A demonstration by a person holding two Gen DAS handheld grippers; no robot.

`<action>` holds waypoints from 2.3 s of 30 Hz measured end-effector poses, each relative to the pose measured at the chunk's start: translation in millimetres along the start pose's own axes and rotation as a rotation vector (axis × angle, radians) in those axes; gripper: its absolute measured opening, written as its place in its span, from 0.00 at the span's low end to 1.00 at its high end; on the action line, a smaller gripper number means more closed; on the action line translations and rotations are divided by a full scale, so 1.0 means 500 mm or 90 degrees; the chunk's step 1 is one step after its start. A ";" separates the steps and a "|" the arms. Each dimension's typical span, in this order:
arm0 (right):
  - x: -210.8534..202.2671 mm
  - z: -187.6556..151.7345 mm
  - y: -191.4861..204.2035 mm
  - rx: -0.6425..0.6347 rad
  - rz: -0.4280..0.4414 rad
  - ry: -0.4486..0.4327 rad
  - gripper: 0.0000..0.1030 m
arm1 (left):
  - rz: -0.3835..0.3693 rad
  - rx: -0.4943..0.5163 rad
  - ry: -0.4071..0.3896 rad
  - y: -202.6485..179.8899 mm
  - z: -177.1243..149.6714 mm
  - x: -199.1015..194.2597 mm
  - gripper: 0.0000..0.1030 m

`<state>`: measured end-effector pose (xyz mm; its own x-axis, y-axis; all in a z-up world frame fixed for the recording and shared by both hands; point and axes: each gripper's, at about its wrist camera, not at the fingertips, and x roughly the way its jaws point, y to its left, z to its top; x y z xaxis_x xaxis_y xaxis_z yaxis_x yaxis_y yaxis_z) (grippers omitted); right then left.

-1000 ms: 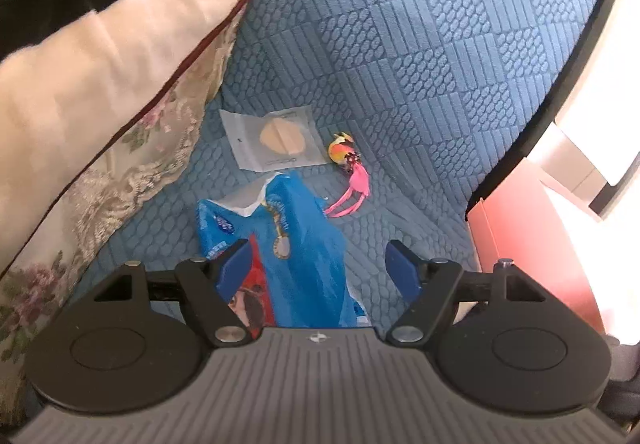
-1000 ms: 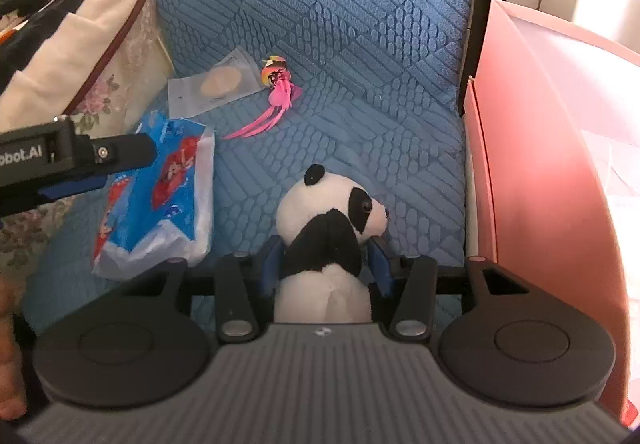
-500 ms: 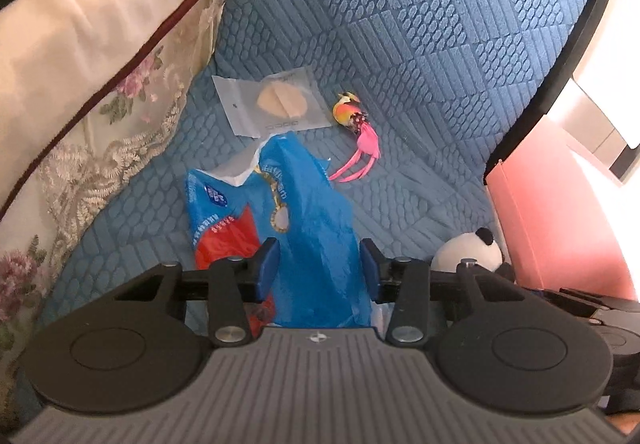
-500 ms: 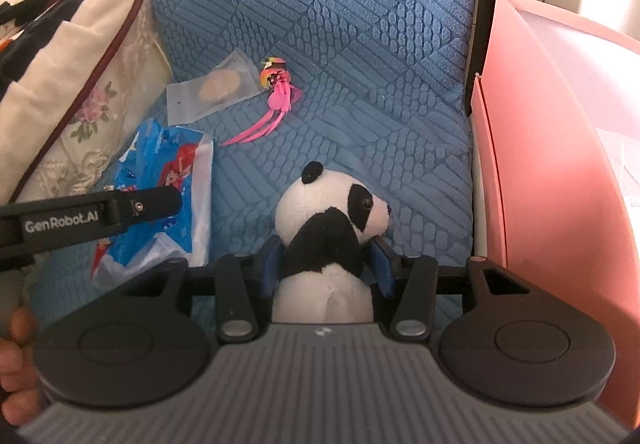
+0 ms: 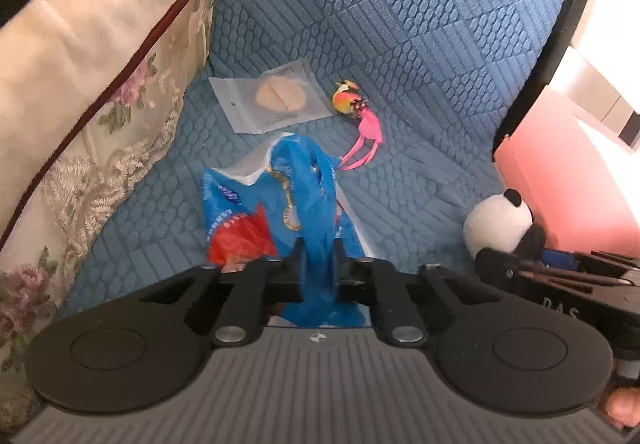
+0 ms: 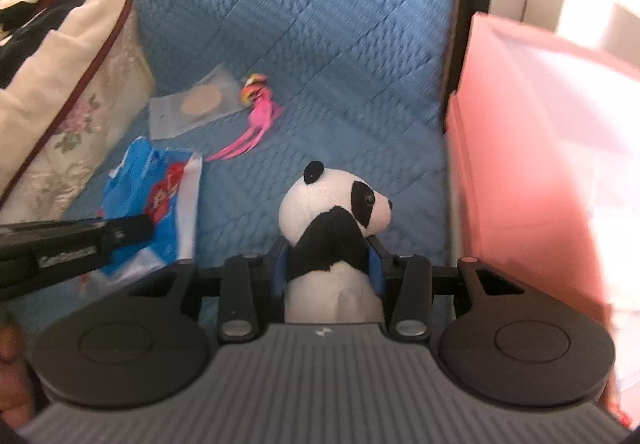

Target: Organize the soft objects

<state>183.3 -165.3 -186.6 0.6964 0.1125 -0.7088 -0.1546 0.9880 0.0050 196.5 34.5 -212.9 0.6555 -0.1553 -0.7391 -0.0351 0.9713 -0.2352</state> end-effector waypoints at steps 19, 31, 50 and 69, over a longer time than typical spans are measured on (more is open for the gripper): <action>-0.090 -0.017 -0.006 -0.012 0.002 -0.026 0.42 | -0.058 -0.004 -0.027 -0.013 -0.018 -0.090 0.05; -0.153 -0.072 0.005 0.021 0.026 0.002 0.42 | -0.054 0.029 -0.050 -0.046 -0.060 -0.159 0.03; -0.132 -0.095 0.012 -0.002 0.021 0.022 0.42 | -0.107 -0.049 -0.017 -0.026 -0.058 -0.124 0.42; -0.092 -0.102 0.018 -0.018 0.017 0.052 0.42 | -0.052 0.009 0.028 -0.052 -0.068 -0.054 0.23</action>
<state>114.2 -166.9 -189.9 0.6323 0.1285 -0.7640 -0.1923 0.9813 0.0059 154.1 7.4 -208.7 0.6217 -0.2417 -0.7450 0.0281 0.9575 -0.2872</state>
